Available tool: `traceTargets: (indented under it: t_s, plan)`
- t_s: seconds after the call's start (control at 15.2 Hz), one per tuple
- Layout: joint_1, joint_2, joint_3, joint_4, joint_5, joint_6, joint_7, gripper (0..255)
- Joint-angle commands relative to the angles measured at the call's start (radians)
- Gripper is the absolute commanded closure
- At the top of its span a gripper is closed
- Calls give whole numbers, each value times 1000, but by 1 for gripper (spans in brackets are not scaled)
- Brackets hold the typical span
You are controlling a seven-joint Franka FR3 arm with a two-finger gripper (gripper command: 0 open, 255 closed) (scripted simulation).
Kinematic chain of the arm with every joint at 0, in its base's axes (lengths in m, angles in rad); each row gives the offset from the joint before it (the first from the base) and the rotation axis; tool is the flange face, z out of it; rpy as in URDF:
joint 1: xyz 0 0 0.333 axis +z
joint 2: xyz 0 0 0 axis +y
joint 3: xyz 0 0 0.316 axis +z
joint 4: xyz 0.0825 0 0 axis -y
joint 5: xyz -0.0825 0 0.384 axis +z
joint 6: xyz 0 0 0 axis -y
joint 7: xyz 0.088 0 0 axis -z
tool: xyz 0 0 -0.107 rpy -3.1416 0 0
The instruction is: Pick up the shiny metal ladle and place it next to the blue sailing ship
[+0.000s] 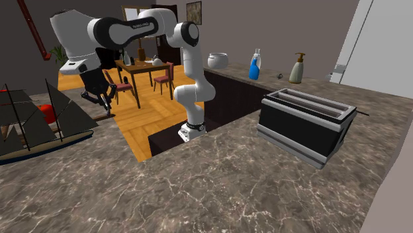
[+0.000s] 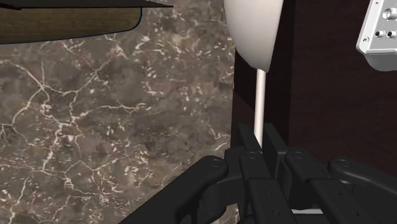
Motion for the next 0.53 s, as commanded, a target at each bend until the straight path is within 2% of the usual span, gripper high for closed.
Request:
traceTargets:
  t_s: [0.0,0.46]
  plan:
    - [-1,2,-6,-24,0,27,-2,255]
    - [-4,7,-22,-114,-4,121,-1,255]
